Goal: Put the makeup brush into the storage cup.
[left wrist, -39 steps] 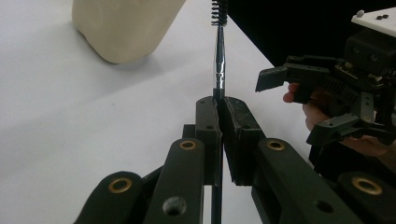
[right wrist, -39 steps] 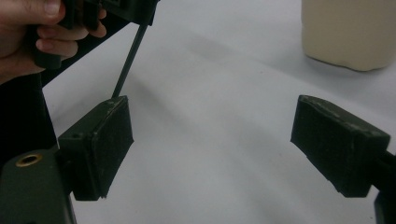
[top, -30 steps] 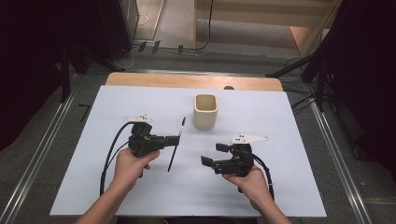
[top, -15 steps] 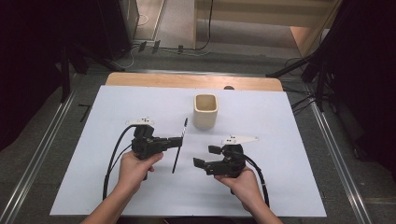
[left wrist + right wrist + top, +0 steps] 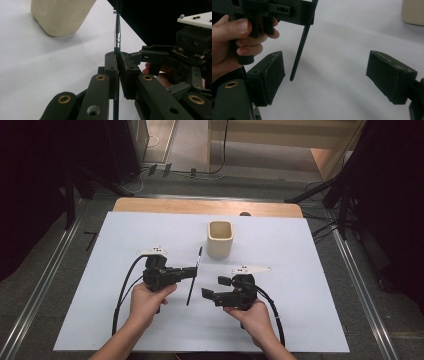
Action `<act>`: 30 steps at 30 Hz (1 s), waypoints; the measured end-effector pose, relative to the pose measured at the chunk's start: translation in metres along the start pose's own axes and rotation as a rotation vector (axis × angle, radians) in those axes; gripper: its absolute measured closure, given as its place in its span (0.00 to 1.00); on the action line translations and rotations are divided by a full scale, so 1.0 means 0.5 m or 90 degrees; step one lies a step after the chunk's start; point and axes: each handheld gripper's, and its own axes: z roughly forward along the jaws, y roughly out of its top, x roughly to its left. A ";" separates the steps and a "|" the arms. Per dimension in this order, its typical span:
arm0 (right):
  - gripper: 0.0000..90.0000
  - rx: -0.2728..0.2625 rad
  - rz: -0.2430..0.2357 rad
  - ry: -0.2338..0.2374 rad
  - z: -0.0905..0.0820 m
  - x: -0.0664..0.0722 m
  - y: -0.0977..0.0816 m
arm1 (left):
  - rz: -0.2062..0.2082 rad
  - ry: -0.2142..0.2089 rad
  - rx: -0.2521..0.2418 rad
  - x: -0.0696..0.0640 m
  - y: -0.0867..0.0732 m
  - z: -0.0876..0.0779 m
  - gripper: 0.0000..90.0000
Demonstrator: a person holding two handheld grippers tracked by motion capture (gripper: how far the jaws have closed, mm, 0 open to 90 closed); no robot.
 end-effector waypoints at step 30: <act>0.40 -0.010 0.042 0.025 0.040 0.018 0.010 | -0.001 0.006 -0.029 -0.013 -0.007 0.010 0.95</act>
